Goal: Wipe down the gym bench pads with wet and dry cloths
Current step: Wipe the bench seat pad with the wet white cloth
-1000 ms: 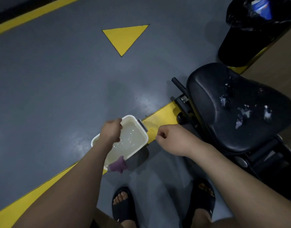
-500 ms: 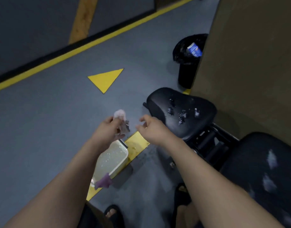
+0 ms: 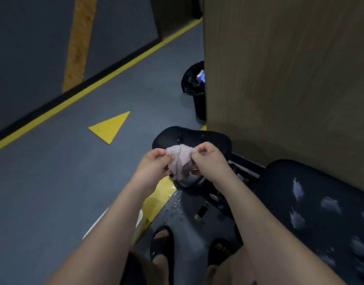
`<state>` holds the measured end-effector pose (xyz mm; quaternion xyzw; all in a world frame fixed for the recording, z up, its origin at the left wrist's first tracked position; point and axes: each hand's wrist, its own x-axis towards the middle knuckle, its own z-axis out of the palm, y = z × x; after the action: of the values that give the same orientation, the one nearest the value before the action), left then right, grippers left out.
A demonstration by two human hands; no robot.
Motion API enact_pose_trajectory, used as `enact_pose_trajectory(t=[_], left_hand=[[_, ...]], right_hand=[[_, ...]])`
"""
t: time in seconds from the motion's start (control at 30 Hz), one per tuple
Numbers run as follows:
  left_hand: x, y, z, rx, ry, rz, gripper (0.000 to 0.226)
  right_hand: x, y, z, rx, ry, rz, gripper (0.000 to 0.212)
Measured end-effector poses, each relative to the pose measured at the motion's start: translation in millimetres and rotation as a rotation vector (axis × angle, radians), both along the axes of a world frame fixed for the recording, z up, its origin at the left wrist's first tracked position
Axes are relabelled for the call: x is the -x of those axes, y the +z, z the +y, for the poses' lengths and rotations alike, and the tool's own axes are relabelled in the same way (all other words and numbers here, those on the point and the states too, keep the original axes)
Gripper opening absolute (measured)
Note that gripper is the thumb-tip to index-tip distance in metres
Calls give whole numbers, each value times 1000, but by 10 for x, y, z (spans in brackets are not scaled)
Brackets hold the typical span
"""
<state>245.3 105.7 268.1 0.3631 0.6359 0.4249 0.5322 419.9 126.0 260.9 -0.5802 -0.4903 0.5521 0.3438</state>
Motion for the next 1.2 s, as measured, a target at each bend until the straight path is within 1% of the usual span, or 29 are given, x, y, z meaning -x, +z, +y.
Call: enact_pose_trajectory(t=[0.1,0.17,0.2,0.23,0.27,0.33,0.37,0.43,0.47,0.5,0.6,0.67,0.7,0.73,0.8,0.83,0.9,0.93,0.97,1.03,1.07,1.1,1.13,1.2], left_hand=[[-131,-205,224,29,-71,-42,5],[-189,-323,375,37,-85,-77,10],[-212,-350,458,40,-97,-95,12],[-218,-373,540,40,-116,-110,11],[-212,-394,622,37,-146,-115,9],[-189,-439,764,40,-201,-105,9],[-183,-466,811,47,-219,-94,10],[-195,-531,850,75,-242,-45,11],[-203,-568,849,97,-251,-25,13],[-217,-613,843,115,-261,-8,14],[-204,-773,844,155,-280,41,14],[-161,-846,853,183,-323,81,16],[-133,-879,856,185,-349,123,17],[-92,-919,869,162,-359,211,18],[9,-961,897,86,-335,468,17],[52,-950,896,57,-314,572,16],[140,-967,884,12,-303,701,15],[177,-999,882,-5,-324,753,14],[209,-1033,871,-10,-362,796,15],[254,-1104,854,50,-440,856,26],[276,-1128,845,81,-456,861,32],[294,-1144,835,91,-458,859,37],[307,-1150,823,92,-461,855,41],[327,-1165,799,96,-502,861,53]], right_hand=[[-114,-157,183,66,-55,57,17],[-191,-225,289,90,-14,100,29],[-227,-271,338,53,13,56,36],[-248,-319,381,20,34,-2,37],[-265,-358,418,-5,41,-52,31],[-286,-482,500,-11,6,-86,15],[-293,-529,532,-2,-22,-92,15],[-313,-591,574,19,-84,-128,26],[-320,-621,582,18,-104,-185,31],[-316,-656,585,14,-106,-245,31],[-248,-795,595,-5,-12,-392,13],[-210,-843,604,-41,47,-532,9],[-213,-861,608,-62,74,-606,11],[-224,-883,607,-85,105,-670,15],[-228,-929,578,-121,174,-791,15],[-220,-953,548,-134,202,-821,17],[-201,-1022,492,-142,226,-806,39],[-189,-1047,473,-145,236,-799,47],[-176,-1074,459,-171,245,-801,47],[-157,-1097,454,-261,265,-814,30],[-156,-1105,468,-306,276,-811,20],[-162,-1107,494,-340,278,-808,15],[-176,-1094,531,-369,260,-812,16],[-236,-1050,649,-446,149,-827,21]])
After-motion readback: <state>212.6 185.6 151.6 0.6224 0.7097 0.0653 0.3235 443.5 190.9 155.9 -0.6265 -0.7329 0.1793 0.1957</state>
